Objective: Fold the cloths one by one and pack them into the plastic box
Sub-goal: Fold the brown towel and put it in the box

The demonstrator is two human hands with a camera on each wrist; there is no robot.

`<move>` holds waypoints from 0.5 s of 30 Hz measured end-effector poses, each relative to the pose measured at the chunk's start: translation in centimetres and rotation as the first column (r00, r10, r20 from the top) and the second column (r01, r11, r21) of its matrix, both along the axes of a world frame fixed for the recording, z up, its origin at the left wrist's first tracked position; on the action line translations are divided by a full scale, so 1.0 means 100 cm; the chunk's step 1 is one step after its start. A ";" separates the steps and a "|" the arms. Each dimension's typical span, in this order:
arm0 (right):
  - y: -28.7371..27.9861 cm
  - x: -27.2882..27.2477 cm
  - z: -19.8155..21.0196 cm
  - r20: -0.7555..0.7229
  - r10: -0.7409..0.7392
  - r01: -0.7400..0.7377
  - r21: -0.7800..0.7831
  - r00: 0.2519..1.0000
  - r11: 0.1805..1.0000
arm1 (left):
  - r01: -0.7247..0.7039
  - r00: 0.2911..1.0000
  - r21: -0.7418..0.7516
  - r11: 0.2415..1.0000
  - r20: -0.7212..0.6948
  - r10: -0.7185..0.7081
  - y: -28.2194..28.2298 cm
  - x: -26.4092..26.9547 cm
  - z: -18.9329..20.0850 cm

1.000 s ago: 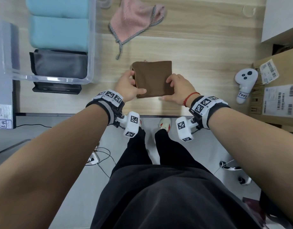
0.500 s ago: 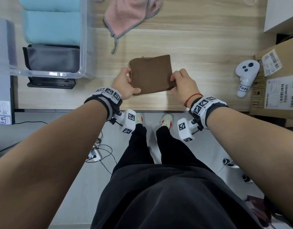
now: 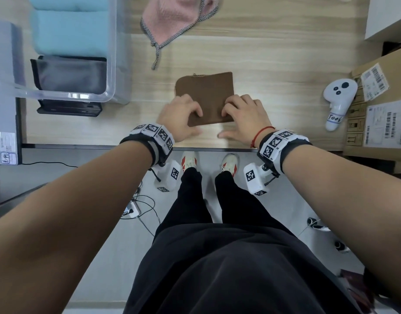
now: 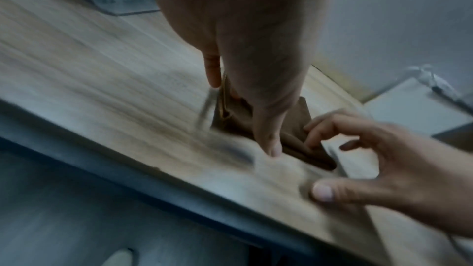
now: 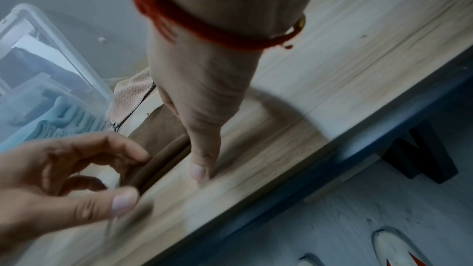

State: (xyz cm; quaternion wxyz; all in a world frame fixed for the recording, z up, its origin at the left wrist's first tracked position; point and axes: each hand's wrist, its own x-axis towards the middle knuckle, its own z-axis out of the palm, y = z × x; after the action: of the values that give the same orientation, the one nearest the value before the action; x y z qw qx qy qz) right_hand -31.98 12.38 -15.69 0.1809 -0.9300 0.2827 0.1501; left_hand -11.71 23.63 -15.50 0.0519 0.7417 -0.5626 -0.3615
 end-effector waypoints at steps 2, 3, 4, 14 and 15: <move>0.002 -0.003 0.002 -0.024 0.028 -0.029 -0.045 0.999 0.999 | 0.101 0.994 0.053 0.994 0.039 -0.103 0.005 -0.001 0.000; 0.003 -0.005 0.003 -0.033 0.039 -0.041 -0.060 0.999 0.997 | 0.120 0.991 0.057 0.991 0.054 -0.123 0.007 -0.001 0.001; 0.004 -0.008 0.005 -0.037 0.047 -0.050 -0.066 0.998 0.997 | 0.140 0.987 0.061 0.988 0.066 -0.144 0.008 -0.001 0.002; 0.035 -0.035 0.003 -0.082 0.088 -0.093 -0.063 0.993 0.994 | 0.270 0.955 0.165 0.949 0.079 -0.286 0.019 -0.019 0.008; 0.037 -0.036 0.002 -0.070 0.091 -0.096 -0.064 0.993 0.993 | 0.279 0.951 0.176 0.944 0.088 -0.298 0.020 -0.022 0.008</move>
State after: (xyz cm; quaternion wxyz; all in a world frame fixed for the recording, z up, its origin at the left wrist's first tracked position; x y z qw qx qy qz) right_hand -35.59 16.08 -15.52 0.1328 -0.9422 0.2495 0.1798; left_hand -13.93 25.61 -14.71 -0.0939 0.6723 -0.6361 -0.3668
